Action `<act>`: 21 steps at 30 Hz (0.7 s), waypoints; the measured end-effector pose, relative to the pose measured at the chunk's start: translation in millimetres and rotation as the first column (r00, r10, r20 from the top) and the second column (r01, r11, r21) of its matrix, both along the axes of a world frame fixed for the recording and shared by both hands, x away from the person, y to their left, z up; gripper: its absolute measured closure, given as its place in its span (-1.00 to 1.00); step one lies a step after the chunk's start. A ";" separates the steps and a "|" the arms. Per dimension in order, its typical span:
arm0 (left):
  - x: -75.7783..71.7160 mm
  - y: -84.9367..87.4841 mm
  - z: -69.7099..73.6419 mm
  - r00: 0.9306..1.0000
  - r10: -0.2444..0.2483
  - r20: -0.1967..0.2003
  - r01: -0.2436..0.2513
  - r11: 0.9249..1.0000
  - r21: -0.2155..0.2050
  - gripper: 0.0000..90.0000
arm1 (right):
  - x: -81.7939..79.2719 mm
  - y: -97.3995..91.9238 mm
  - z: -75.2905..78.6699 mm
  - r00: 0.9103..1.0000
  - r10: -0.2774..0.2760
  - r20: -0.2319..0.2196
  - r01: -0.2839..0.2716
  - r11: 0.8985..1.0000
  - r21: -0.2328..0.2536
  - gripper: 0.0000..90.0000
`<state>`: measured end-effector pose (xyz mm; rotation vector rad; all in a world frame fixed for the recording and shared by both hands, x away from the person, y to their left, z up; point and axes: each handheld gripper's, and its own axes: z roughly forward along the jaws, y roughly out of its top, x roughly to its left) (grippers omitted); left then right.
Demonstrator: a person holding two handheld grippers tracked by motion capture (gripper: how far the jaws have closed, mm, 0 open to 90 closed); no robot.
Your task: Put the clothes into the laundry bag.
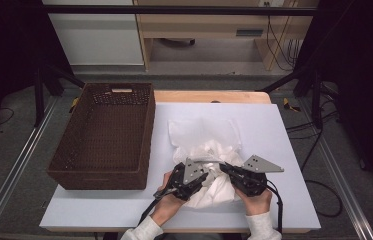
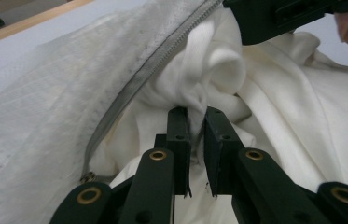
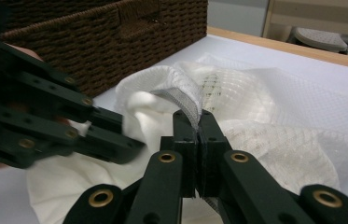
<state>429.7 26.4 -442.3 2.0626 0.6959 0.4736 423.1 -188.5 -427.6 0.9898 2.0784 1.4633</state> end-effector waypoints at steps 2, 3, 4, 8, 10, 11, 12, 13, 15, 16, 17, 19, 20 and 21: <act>6.5 -8.9 -3.2 1.000 0.027 -0.008 -0.026 0.999 0.025 0.78 | 0.1 0.2 -0.1 1.000 0.008 0.006 -0.008 1.000 0.004 0.97; 10.2 -13.8 -5.4 0.999 0.041 -0.008 -0.041 0.998 0.039 0.77 | -0.1 0.6 0.0 1.000 0.008 0.007 -0.008 1.000 0.005 0.97; 13.6 -18.5 -7.3 0.998 0.061 -0.003 -0.061 0.997 0.057 0.77 | -0.5 0.7 0.3 1.000 0.010 0.007 -0.010 1.000 0.006 0.97; 25.2 -30.2 -13.2 0.991 0.134 0.029 -0.136 0.987 0.088 0.77 | -3.3 -1.3 2.7 1.000 0.014 0.014 -0.014 1.000 0.009 0.97; 30.6 -31.5 -16.2 0.986 0.156 0.051 -0.161 0.979 0.123 0.76 | -6.0 -3.4 4.8 1.000 0.016 0.017 -0.016 1.000 0.011 0.97; 33.0 -31.3 -17.5 0.985 0.166 0.052 -0.172 0.977 0.129 0.76 | -7.6 -5.0 6.1 1.000 0.017 0.022 -0.017 1.000 0.014 0.97; 34.4 -30.3 -18.0 0.985 0.168 0.044 -0.172 0.978 0.118 0.76 | -8.9 -6.6 7.5 1.000 0.016 0.025 -0.016 1.000 0.019 0.97; 34.9 -29.2 -18.1 0.985 0.165 0.042 -0.168 0.979 0.115 0.76 | -9.9 -8.0 8.6 1.000 0.014 0.026 -0.014 1.000 0.019 0.97; 33.9 -27.0 -18.1 0.985 0.170 0.040 -0.173 0.980 0.103 0.73 | -11.3 -9.0 8.4 1.000 0.015 0.020 -0.015 1.000 0.015 0.97; 32.3 -24.3 -17.4 0.984 0.175 0.025 -0.177 0.982 0.073 0.69 | -11.3 -8.8 7.5 1.000 0.016 0.018 -0.016 1.000 0.012 0.97; 30.9 -21.5 -16.2 0.986 0.168 0.018 -0.169 0.984 0.054 0.63 | -10.7 -8.2 5.9 1.000 0.013 0.012 -0.013 1.000 0.005 0.97; 24.9 -9.4 -9.7 0.995 0.099 -0.019 -0.099 0.995 0.001 0.32 | -9.5 -8.1 4.2 1.000 -0.001 0.001 0.001 1.000 -0.015 0.97; 18.5 -1.2 -4.3 0.997 0.070 -0.024 -0.071 0.997 -0.021 0.19 | -9.0 -8.5 3.4 1.000 0.000 -0.002 0.000 1.000 -0.016 0.97; 12.2 5.4 -0.4 0.999 0.047 -0.018 -0.047 0.998 -0.032 0.12 | -8.3 -8.5 2.7 1.000 0.003 -0.009 -0.003 1.000 -0.011 0.97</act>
